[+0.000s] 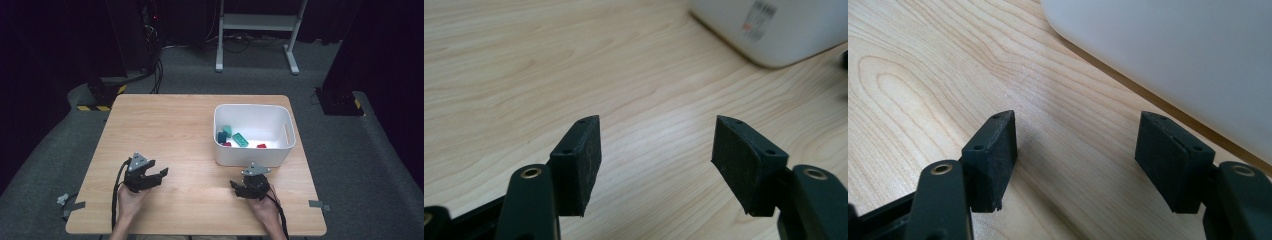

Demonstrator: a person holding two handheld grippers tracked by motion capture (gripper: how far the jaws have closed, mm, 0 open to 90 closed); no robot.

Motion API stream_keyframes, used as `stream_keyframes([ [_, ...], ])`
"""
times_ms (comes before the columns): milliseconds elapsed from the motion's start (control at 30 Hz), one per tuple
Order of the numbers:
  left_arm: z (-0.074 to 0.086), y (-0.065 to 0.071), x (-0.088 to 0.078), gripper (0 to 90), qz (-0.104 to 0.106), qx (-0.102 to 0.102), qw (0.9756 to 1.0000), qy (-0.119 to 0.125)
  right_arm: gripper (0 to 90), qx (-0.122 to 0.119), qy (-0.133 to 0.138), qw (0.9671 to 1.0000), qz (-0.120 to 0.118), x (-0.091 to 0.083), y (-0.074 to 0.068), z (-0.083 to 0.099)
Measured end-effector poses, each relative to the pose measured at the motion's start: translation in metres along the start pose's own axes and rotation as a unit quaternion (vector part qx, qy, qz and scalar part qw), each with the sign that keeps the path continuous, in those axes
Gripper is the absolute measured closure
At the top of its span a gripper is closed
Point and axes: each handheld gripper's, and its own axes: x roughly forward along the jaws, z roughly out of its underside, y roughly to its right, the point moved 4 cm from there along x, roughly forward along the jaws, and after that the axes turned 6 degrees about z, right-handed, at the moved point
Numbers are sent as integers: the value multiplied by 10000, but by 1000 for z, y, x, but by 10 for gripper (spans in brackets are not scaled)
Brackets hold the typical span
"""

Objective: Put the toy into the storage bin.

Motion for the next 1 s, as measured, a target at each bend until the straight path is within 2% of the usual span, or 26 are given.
stream_keyframes([
  [233,17,-9,4,364,-239,-121,9996,51,329,1,1,10000,1,0,0,0],
  [433,32,-14,12,362,-356,-191,9991,-156,329,-1,0,10000,0,0,0,0],
  [500,38,-16,17,358,-413,-219,9984,-305,329,-1,0,10000,1,0,0,0],
  [600,38,-15,18,337,-511,-92,9978,-410,328,1,0,10000,2,0,0,0],
  [1000,38,-14,19,304,-476,-72,9979,-429,325,11,-3,10000,4,0,0,0],
])
